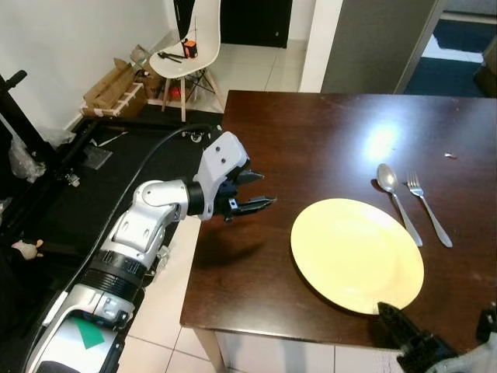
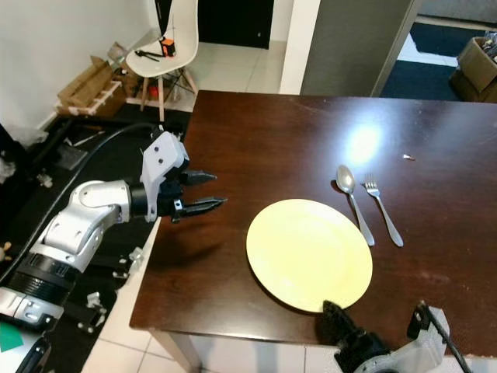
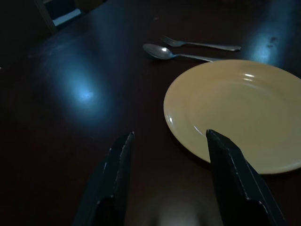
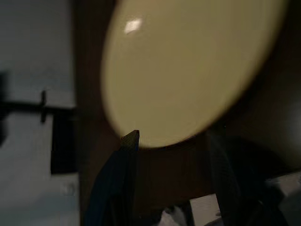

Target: Setting the table

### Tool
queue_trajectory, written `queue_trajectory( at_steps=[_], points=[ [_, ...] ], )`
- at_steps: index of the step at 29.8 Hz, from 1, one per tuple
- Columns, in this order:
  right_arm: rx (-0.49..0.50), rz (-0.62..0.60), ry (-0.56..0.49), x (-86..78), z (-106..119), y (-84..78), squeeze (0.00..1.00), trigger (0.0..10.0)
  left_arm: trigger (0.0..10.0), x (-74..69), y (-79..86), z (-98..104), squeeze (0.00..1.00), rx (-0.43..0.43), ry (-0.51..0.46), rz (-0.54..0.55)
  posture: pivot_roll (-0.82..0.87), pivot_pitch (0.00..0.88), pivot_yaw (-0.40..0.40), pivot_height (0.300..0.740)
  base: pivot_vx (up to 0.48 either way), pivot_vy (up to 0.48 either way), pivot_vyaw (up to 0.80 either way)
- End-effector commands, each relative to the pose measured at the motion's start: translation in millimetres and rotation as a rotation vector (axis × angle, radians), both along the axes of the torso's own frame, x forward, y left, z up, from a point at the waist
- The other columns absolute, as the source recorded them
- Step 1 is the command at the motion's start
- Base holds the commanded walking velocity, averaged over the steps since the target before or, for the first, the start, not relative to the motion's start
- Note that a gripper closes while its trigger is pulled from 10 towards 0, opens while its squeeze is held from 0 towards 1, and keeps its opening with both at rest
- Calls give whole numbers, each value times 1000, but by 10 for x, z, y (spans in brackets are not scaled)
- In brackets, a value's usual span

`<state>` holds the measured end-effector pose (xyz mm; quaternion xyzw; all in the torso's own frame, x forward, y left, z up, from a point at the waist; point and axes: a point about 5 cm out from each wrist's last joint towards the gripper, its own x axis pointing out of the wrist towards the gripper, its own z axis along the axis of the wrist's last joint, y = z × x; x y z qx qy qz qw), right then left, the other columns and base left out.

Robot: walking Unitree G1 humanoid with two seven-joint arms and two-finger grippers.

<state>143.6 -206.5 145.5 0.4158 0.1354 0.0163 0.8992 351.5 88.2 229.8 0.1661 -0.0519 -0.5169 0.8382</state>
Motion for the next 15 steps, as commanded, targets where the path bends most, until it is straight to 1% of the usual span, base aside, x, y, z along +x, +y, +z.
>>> queue_trajectory(
  at_steps=[1, 3, 4, 5, 8, 10, 11, 13, 14, 15],
  points=[
    [-50, 29, -64, -10, 108, 54, 0, 10000, 10000, -22, 17, -35, 0, 5, 1, 1, -179, 111, 103, 740, 0, 0, 0],
    [-98, 39, -166, 61, 313, 97, 0, 10000, 10000, -24, 30, -43, 0, 2, 6, 5, -181, 108, 111, 740, 0, 0, 0],
    [-98, 39, -166, 61, 313, 97, 0, 10000, 10000, -24, 30, -43, 0, 2, 6, 5, -181, 108, 111, 740, 0, 0, 0],
    [-130, 60, -246, 116, 483, 157, 0, 10000, 10000, -21, 41, -50, 0, -2, 12, 10, -183, 105, 113, 740, 0, 0, 0],
    [-188, 127, -318, 156, 632, 261, 0, 10000, 10000, -14, 50, -54, 0, -4, 14, 17, -183, 100, 116, 740, 0, 0, 0],
    [-206, 146, -337, 166, 665, 285, 0, 10000, 10000, -12, 52, -55, 0, -5, 15, 19, -183, 100, 116, 740, 0, 0, 0],
    [-236, 156, -367, 203, 696, 293, 0, 10000, 10000, -8, 56, -57, 0, -10, 16, 26, -187, 95, 119, 740, 0, 0, 0],
    [-391, 171, -416, 336, 716, 262, 0, 10000, 10000, 6, 75, -65, 0, -32, 23, 63, -191, 88, 125, 740, 0, 0, 0],
    [-391, 171, -416, 336, 716, 262, 0, 10000, 10000, 6, 75, -65, 0, -32, 23, 63, -191, 88, 125, 740, 0, 0, 0],
    [-456, 163, -424, 410, 699, 226, 0, 10000, 10000, 19, 94, -71, 0, -51, 31, 93, -192, 81, 134, 740, 0, 0, 0]
  ],
)
